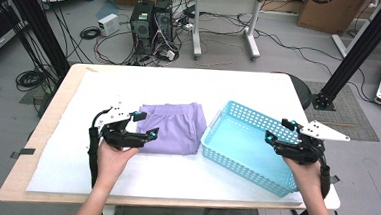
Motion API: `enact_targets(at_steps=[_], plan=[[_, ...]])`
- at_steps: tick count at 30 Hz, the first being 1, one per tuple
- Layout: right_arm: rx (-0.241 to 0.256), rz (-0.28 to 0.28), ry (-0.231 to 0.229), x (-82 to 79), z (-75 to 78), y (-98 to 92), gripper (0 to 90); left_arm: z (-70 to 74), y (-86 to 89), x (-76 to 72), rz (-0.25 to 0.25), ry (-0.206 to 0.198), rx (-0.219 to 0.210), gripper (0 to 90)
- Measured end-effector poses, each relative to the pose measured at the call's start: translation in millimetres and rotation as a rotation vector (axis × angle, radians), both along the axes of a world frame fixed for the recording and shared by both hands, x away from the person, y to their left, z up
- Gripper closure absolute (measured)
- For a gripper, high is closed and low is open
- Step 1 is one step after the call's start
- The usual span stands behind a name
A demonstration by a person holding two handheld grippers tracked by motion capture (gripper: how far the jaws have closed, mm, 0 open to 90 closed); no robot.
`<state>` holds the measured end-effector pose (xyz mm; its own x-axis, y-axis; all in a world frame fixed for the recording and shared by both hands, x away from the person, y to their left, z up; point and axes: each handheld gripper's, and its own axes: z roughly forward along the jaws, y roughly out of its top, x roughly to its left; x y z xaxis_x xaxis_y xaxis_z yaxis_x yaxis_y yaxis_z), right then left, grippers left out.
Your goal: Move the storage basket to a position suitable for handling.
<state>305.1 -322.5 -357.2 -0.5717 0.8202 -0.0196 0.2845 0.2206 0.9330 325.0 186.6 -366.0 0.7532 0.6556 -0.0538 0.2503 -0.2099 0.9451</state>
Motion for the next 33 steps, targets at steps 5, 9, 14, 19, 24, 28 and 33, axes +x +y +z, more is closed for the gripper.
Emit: enact_targets(at_steps=[5,9,14,19,24,28,33], plan=[[0.005,-0.001,-0.003,1.0,0.5,-1.1,26.7,1.1,-0.3,-0.3,-0.007,-0.004,-0.013,26.7],[0.005,-0.007,-0.01,0.5,1.4,-2.5,26.7,-0.7,-0.3,2.8,-0.021,0.04,-0.068,26.8],[0.0,-0.012,-0.023,-2.3,5.2,-4.1,26.6,2.2,-0.7,-1.0,-0.04,-0.006,-0.094,27.7],[-0.007,-0.014,-0.038,-10.1,9.9,-5.4,26.7,4.3,-4.9,-1.7,-0.097,-0.009,-0.114,27.7],[-0.005,-0.027,-0.055,-20.1,12.1,-12.4,26.7,3.4,-18.2,-0.7,-0.127,-0.008,-0.09,24.4],[-0.001,-0.043,-0.061,-28.3,11.9,-20.3,26.7,2.1,-27.9,0.1,-0.148,-0.01,-0.082,23.7],[0.008,-0.057,-0.071,-40.7,12.2,-29.9,26.6,0.1,-36.4,2.3,-0.177,0.013,-0.1,23.7]])
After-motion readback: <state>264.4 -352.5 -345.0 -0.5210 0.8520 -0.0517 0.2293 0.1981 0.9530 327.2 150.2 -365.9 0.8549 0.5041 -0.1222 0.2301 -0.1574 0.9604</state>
